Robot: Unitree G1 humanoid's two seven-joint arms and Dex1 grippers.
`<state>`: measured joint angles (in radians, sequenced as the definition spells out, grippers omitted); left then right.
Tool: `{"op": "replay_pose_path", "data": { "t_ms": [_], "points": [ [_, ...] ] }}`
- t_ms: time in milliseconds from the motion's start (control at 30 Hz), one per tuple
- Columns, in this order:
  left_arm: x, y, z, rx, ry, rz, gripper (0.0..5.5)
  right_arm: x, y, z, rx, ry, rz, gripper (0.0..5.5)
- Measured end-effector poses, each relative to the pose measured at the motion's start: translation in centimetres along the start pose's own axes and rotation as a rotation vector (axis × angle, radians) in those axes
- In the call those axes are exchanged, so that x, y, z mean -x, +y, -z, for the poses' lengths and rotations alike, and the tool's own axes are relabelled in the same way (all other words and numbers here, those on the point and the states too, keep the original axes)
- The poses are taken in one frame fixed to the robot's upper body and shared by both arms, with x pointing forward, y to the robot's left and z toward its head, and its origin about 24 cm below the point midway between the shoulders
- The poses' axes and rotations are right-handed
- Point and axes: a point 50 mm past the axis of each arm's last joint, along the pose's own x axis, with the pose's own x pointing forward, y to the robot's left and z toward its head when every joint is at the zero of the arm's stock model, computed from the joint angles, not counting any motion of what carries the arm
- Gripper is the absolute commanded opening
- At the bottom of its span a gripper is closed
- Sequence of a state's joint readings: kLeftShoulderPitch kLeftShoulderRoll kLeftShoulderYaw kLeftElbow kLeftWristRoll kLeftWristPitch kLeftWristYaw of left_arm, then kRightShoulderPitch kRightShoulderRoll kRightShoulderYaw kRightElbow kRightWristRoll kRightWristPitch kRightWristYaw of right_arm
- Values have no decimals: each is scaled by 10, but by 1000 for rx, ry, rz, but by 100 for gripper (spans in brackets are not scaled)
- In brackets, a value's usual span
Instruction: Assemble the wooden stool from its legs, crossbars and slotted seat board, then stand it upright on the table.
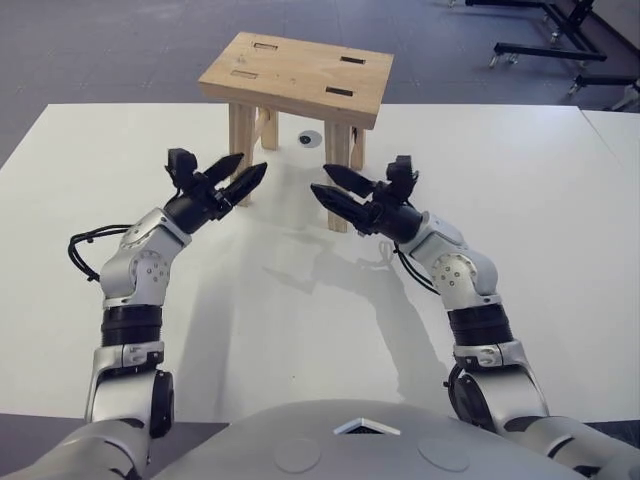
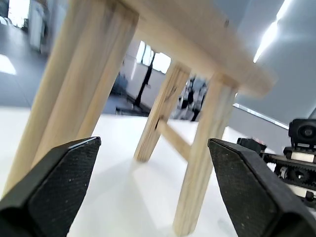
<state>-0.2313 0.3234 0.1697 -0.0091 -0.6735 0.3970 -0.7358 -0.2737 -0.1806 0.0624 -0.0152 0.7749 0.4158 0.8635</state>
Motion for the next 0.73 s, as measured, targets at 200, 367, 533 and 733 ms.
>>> {"op": "replay_pose_path", "data": {
  "t_ms": [200,367,533,733],
  "points": [
    [18,-75,-25,-62,-229,12,399,6,25,-12,83,-135,95,420],
    [15,-55,-28,-276,-306,-422,399,-1,30,-31,303,-339,269,420],
    [7,-57,-35,-507,-369,-563,399,-12,30,-49,511,-477,496,420],
    [3,-55,-31,-549,-392,-606,399,-20,23,-50,729,-431,689,420]
  ]
}}
